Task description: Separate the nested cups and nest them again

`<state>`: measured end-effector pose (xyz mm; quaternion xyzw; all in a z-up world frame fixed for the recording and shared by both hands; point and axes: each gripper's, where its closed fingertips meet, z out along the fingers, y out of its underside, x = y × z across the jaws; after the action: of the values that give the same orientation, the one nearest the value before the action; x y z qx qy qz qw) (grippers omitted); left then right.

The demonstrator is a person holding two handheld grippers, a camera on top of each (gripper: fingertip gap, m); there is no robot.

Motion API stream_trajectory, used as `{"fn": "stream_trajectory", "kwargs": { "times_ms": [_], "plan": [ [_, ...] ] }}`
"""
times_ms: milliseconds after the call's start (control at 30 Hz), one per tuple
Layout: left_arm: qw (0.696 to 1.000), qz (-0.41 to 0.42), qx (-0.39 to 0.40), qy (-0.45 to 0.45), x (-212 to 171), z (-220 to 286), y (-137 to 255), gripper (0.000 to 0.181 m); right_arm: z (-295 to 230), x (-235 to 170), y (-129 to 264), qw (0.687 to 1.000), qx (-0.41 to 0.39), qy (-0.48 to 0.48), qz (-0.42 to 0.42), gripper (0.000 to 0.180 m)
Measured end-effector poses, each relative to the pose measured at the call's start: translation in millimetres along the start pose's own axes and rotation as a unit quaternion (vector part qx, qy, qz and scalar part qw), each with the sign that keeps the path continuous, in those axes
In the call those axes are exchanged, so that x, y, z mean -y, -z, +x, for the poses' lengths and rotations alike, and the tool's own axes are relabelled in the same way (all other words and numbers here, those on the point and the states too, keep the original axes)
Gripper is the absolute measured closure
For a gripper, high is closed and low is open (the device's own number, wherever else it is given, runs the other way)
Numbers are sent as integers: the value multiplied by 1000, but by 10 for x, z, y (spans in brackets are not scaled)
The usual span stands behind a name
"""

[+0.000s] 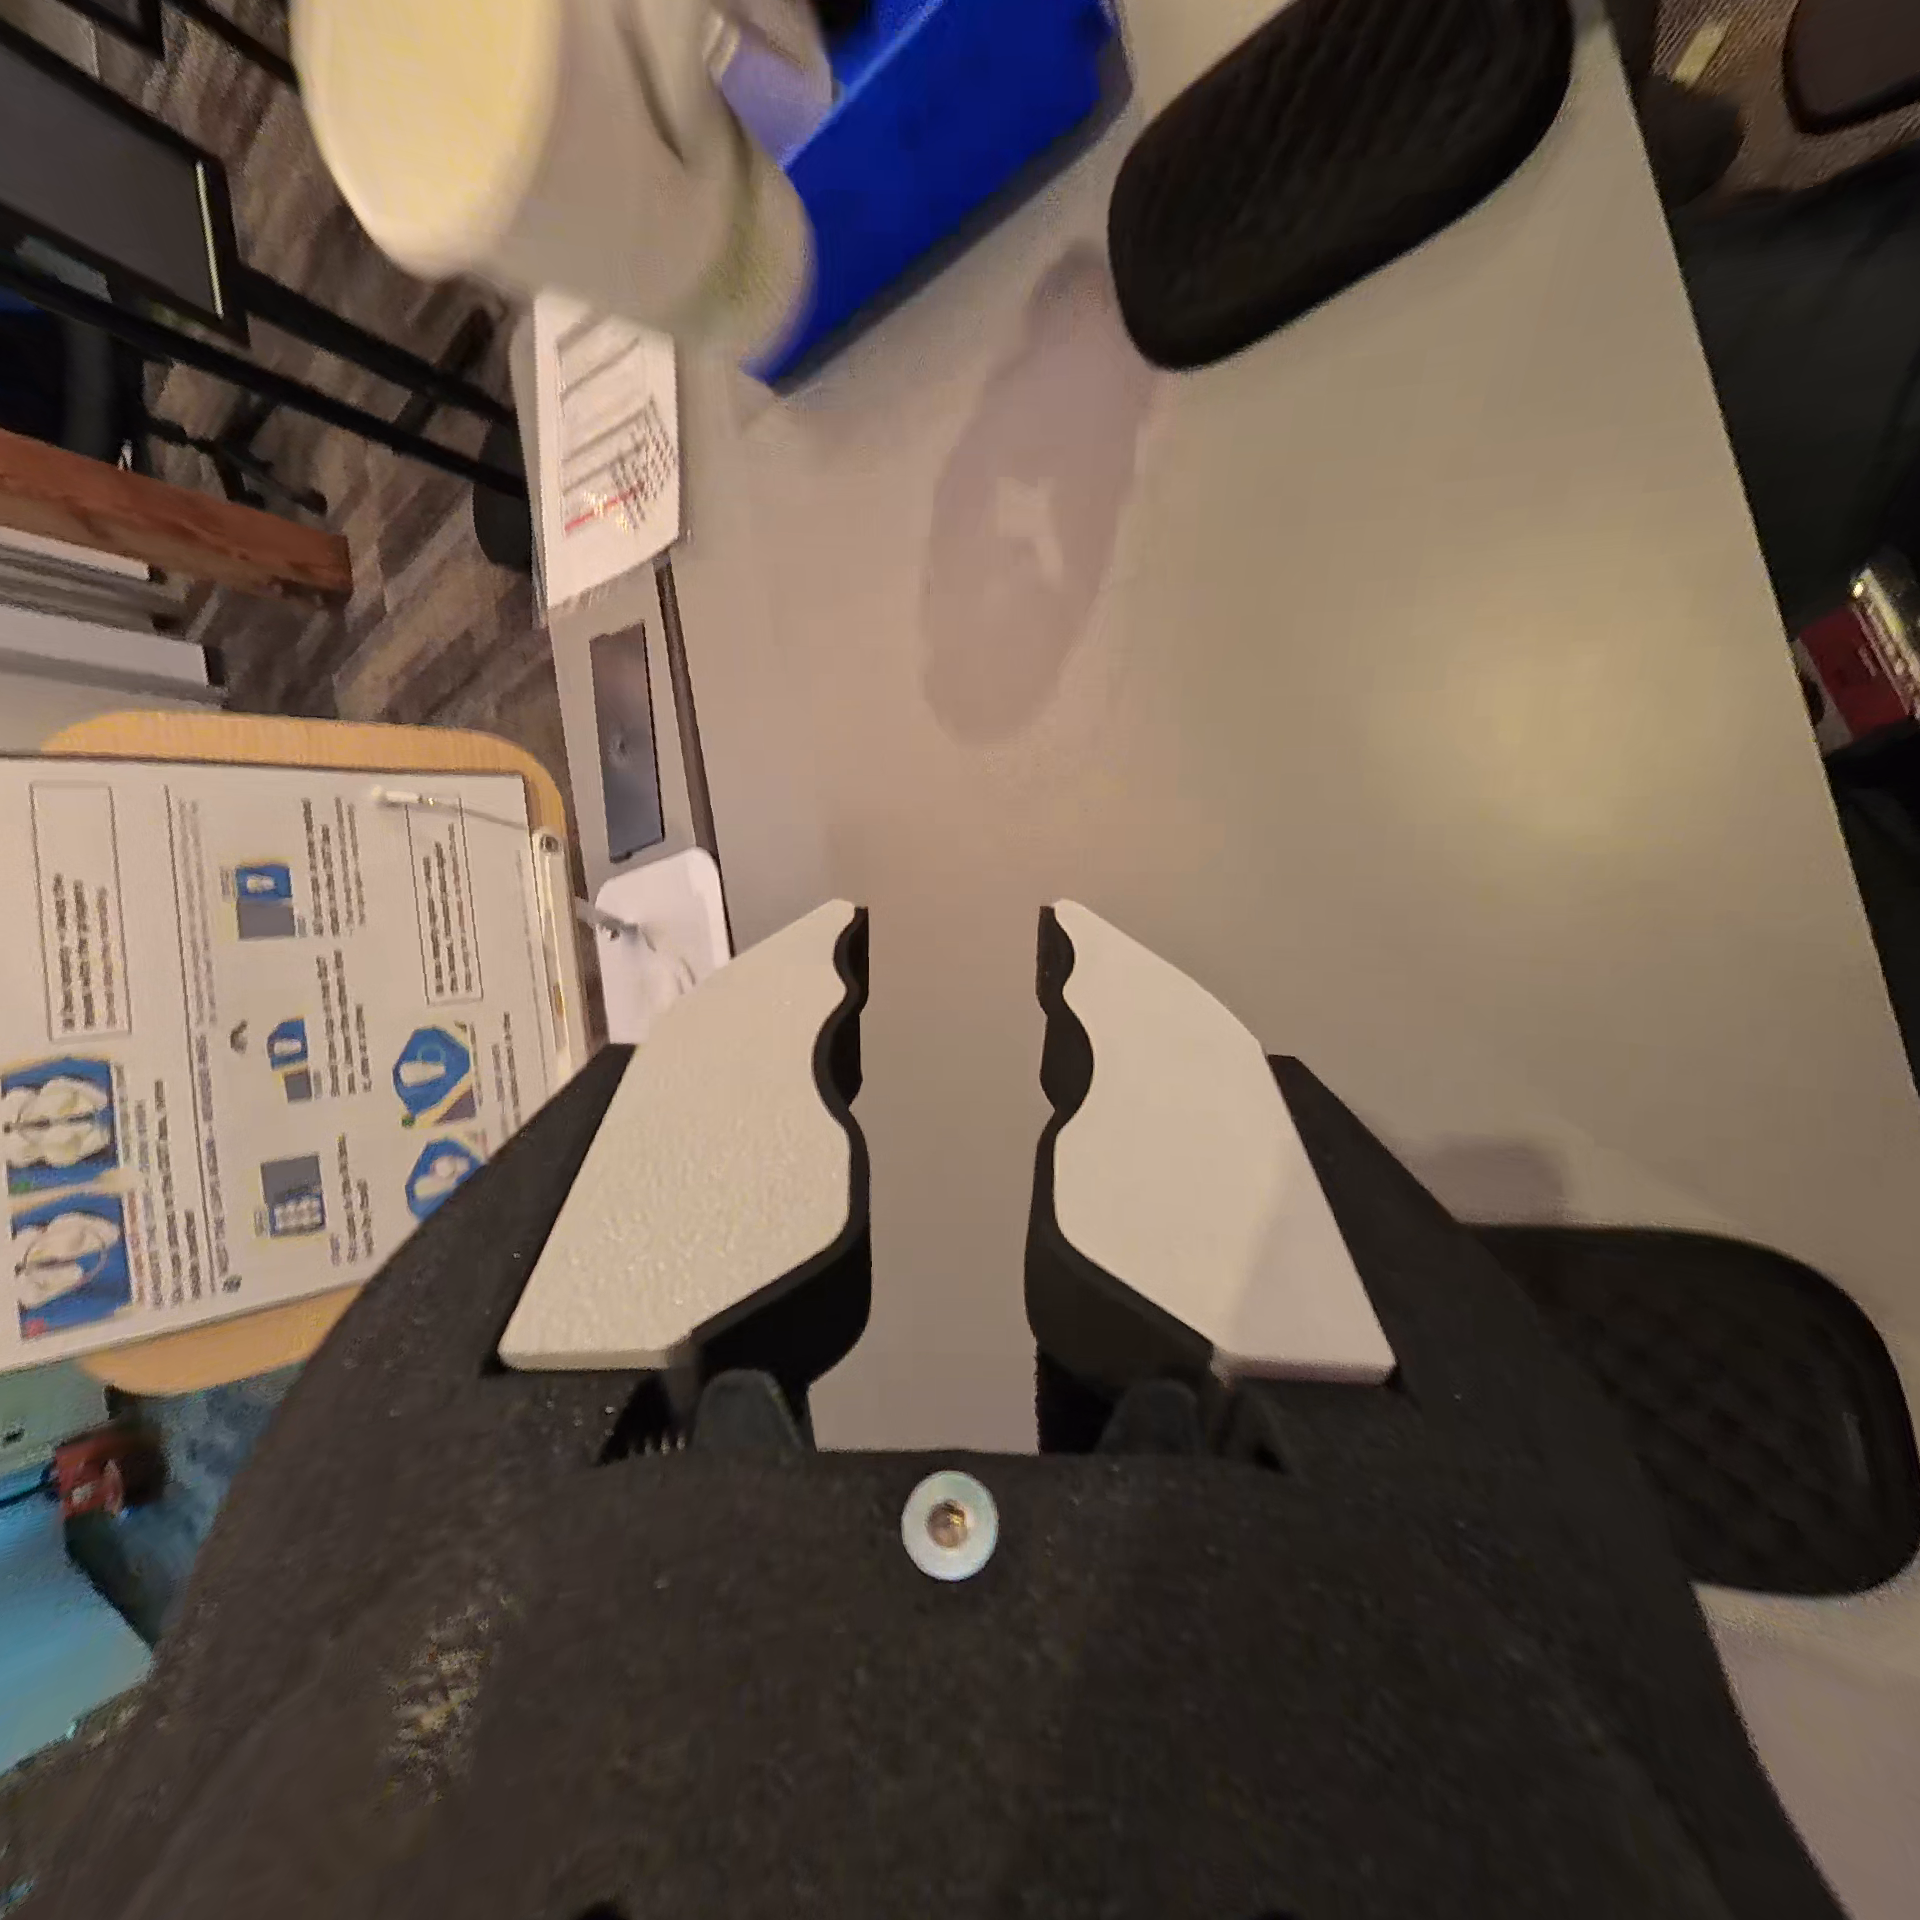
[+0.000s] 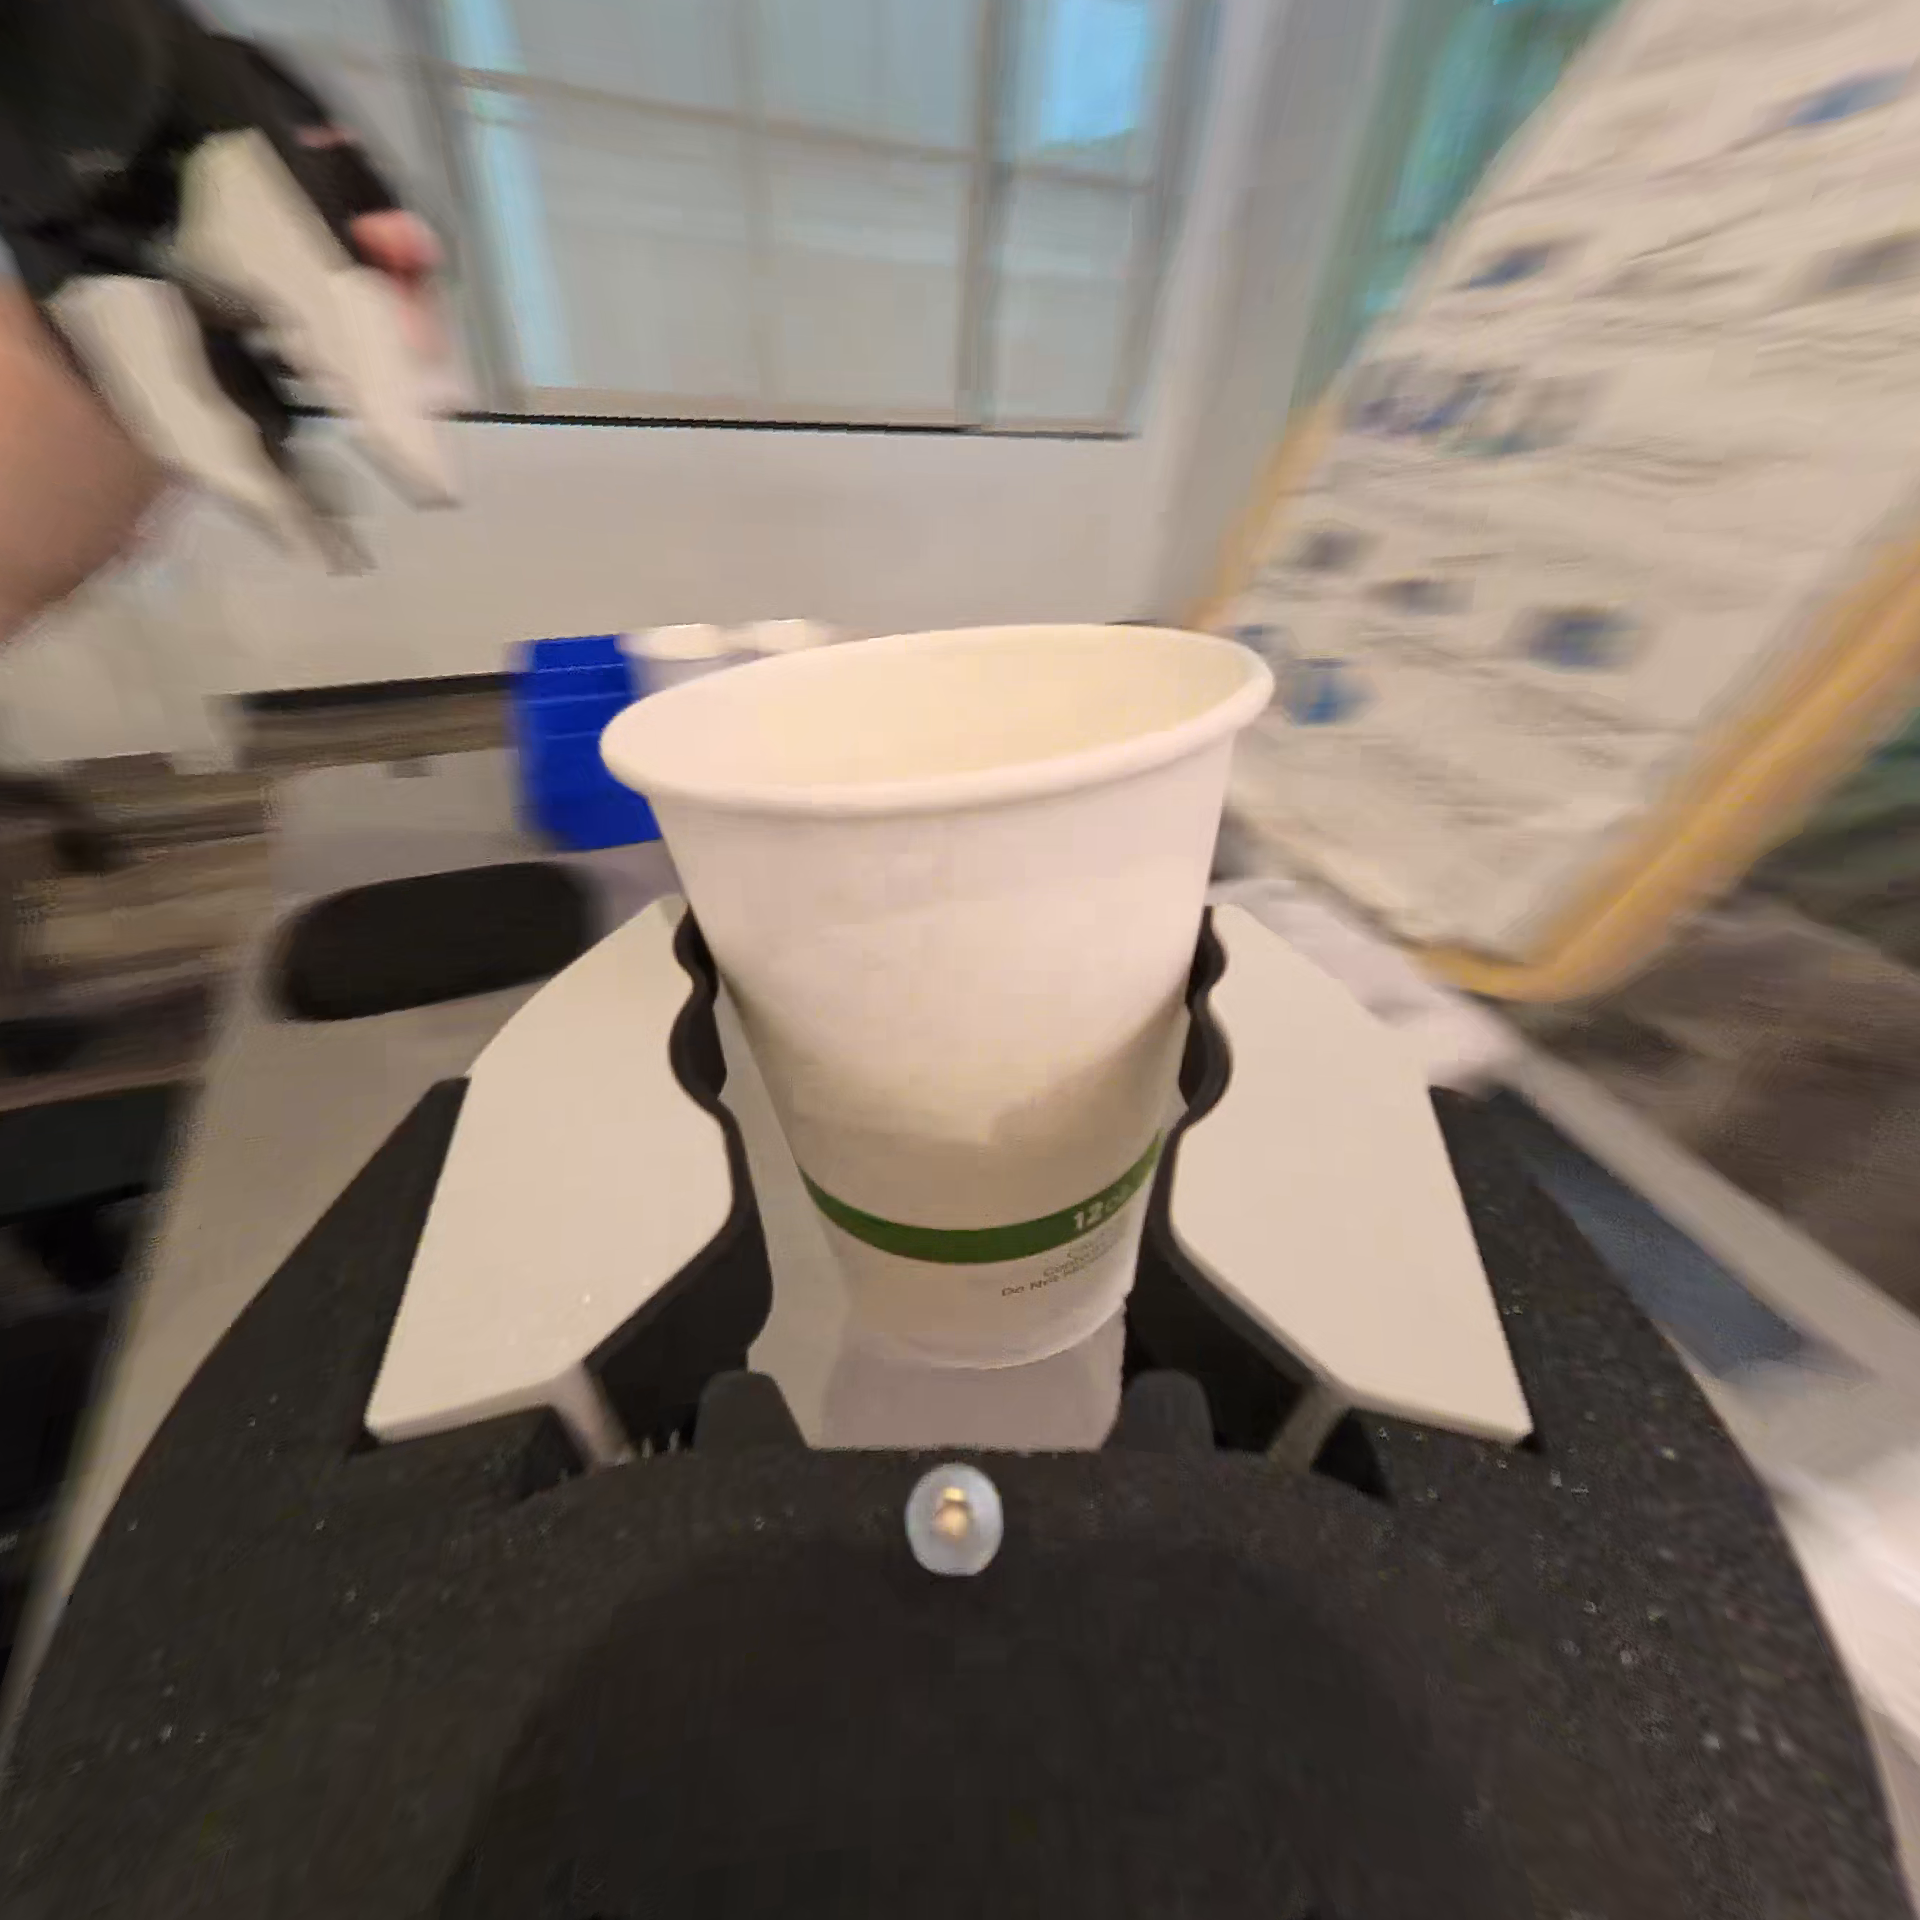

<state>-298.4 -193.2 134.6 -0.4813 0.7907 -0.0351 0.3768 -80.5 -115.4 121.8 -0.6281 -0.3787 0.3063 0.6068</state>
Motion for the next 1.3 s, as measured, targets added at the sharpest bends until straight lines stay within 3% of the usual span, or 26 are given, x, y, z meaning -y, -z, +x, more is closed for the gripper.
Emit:
{"fn": "stream_trajectory", "kwargs": {
  "times_ms": [67, 133, 200, 300, 467, 900, 1133, 1200, 1300],
  "plan": [
    [1000, -19, 4, -4, -111, 59, 51, 151, 809, 53, 693, 985, -169, 21, 7, 94],
    [1000, -30, 6, -7, -168, 117, 78, 152, 1468, -62, 1422, 957, -288, -18, 40, 94],
    [999, -33, 9, -8, -181, 148, 81, 152, 1891, -360, 1989, 924, -366, -83, 73, 94],
    [999, -36, 10, -10, -158, 160, 72, 152, 2109, -749, 2348, 895, -415, -120, 111, 94],
    [999, -46, 11, -11, -122, 144, 91, 153, 2208, -1171, 2352, 883, -448, -107, 91, 93],
    [997, -71, 4, -14, -175, 206, 94, 154, 2216, -1651, 2224, 890, -438, -123, 33, 91],
    [998, -62, 24, -21, -163, 164, 165, 157, 2091, -1928, 2286, 880, -449, -132, -83, 70],
    [997, -66, 31, -18, -209, 142, 208, 157, 2025, -1959, 2304, 881, -443, -115, -117, 67],
    [995, -82, 49, -2, -388, 63, 306, 156, 1922, -1767, 2302, 893, -430, -94, -100, 65]
  ]
}}
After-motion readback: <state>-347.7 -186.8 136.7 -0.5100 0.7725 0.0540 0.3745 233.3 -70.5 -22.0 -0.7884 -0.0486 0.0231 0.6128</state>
